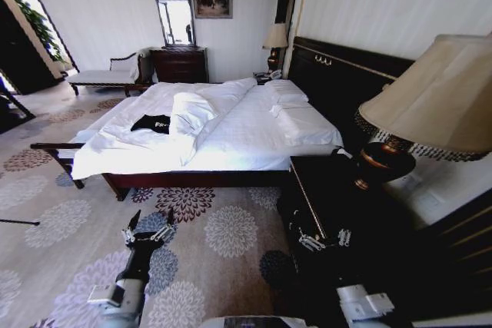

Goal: Fold the clothes on the bed.

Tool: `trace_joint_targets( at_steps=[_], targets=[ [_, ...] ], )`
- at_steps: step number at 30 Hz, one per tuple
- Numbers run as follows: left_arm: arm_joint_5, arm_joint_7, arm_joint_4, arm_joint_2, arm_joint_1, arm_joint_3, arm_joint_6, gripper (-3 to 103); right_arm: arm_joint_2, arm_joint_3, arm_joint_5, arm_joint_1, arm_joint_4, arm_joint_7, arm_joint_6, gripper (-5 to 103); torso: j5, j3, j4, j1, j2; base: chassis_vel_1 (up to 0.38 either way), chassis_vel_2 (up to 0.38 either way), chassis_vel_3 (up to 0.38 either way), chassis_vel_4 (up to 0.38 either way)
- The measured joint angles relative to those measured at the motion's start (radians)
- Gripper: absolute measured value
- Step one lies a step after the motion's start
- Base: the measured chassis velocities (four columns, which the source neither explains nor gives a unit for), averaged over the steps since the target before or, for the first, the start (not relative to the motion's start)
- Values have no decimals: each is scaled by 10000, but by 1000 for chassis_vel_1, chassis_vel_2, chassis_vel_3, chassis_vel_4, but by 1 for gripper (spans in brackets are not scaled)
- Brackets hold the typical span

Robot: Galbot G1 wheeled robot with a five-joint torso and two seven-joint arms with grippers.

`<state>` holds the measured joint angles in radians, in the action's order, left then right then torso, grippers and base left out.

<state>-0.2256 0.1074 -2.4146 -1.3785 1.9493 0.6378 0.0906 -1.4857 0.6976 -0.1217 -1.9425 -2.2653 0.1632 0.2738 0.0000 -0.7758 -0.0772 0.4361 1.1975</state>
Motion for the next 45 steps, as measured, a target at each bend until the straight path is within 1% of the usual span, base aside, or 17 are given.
trace_joint_targets(
  at_steps=[3,8,19,27,37,45],
  targets=[
    [26,0,95,11,5,-8,44,100,-129,-16,273,-19,-26,-143,-50,100,0,0,1,0,0,0,0,0,0],
    [145,14,372,11,-56,24,163,100,-207,-6,421,70,12,-289,-60,100,-1,0,1,0,0,0,0,0,0],
    [168,116,556,39,-66,39,228,100,-504,-63,409,163,-14,-578,-43,100,-1,0,1,0,0,0,0,0,0],
    [140,123,536,40,58,43,291,100,-632,-179,517,72,-89,-363,-79,100,-1,0,1,0,0,0,0,0,0],
    [170,122,435,6,140,83,309,100,-587,-150,546,90,-87,-216,-106,100,-1,0,1,0,0,0,0,0,0],
    [278,112,414,-75,241,76,420,100,-610,-188,455,120,68,153,168,100,0,0,1,0,0,0,0,0,0]
  ],
)
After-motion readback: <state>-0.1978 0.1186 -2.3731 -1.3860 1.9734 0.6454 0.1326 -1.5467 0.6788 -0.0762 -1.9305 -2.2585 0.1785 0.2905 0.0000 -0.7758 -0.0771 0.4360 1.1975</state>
